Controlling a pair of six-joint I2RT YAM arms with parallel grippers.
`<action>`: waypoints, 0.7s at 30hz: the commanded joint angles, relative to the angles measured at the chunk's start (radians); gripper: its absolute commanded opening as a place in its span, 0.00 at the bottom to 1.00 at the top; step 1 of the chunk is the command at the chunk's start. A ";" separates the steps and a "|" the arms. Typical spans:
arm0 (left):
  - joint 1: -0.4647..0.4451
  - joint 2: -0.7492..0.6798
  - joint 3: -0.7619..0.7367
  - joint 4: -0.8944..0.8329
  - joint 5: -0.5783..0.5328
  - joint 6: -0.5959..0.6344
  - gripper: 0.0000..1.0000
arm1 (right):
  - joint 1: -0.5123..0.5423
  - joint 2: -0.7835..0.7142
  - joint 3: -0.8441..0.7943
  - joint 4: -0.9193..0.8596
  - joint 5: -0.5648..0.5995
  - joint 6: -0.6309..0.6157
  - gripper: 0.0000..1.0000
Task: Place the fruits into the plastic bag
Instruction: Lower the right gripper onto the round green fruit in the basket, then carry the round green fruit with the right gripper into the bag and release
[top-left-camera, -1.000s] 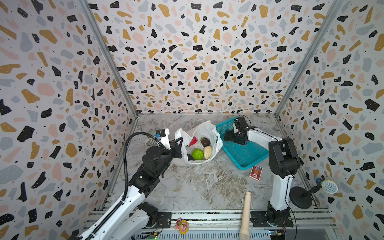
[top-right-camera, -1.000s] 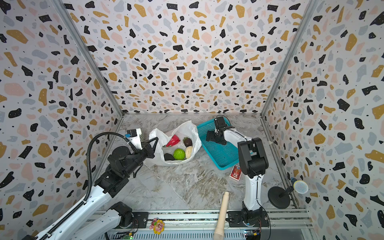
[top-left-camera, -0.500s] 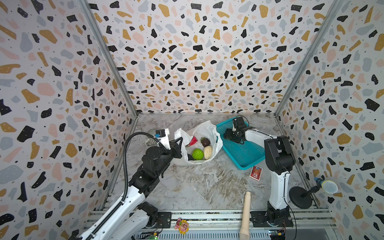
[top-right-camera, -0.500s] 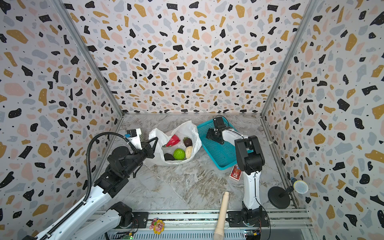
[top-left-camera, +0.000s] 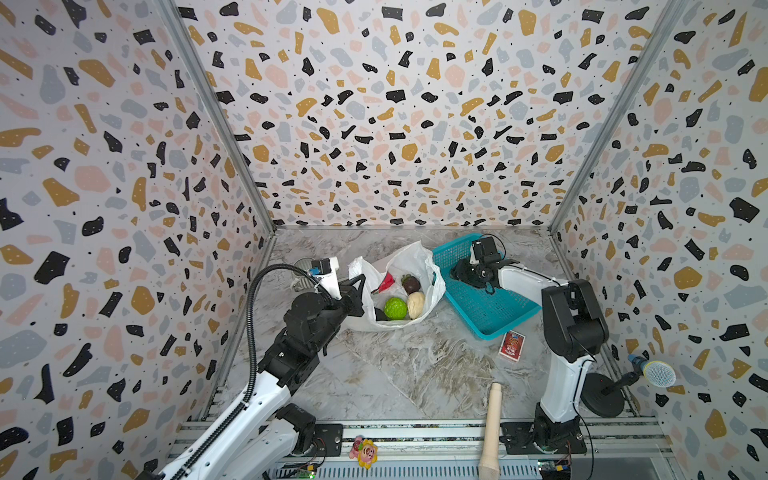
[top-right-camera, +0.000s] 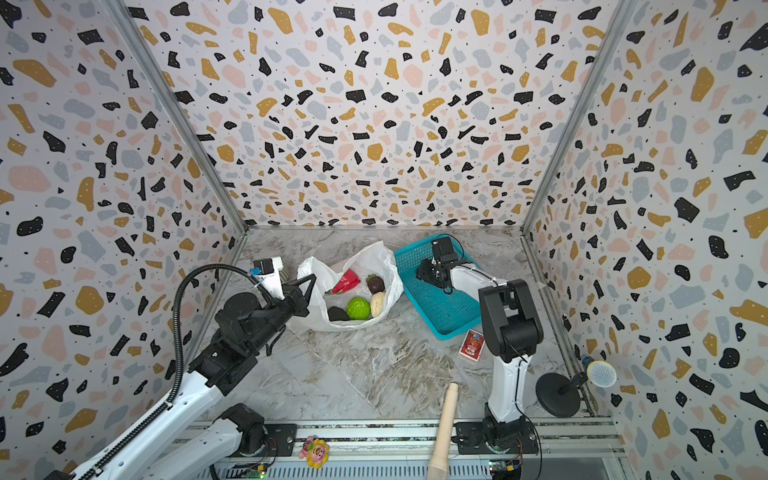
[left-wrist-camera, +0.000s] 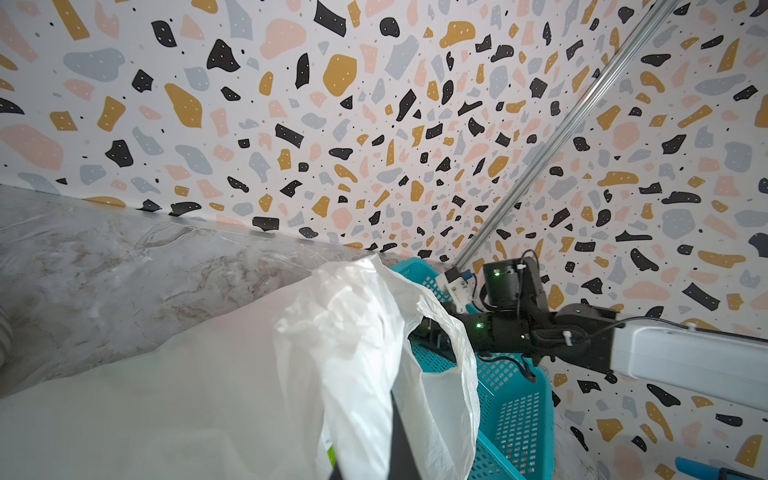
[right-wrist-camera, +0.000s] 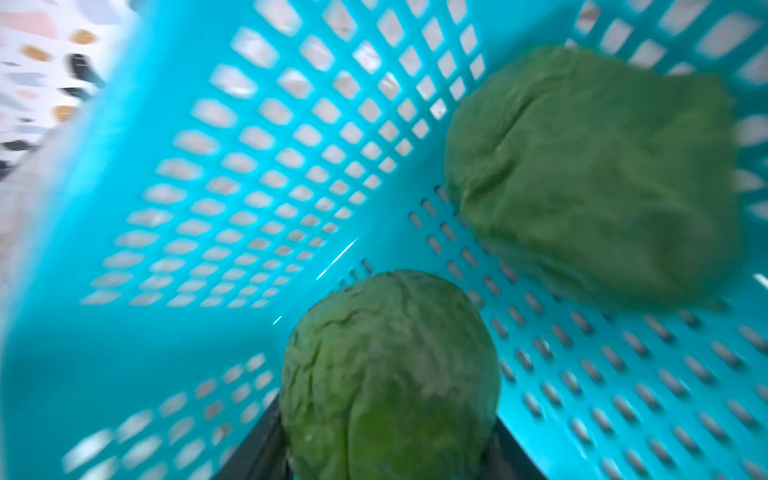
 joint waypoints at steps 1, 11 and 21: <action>-0.005 -0.002 0.003 0.045 -0.012 0.012 0.00 | 0.022 -0.203 -0.032 0.052 -0.051 -0.091 0.50; -0.005 -0.003 -0.001 0.054 -0.017 -0.011 0.00 | 0.237 -0.463 -0.050 -0.012 -0.195 -0.399 0.52; -0.005 -0.027 0.000 0.041 -0.035 -0.022 0.00 | 0.513 -0.195 0.064 -0.065 -0.086 -0.441 0.53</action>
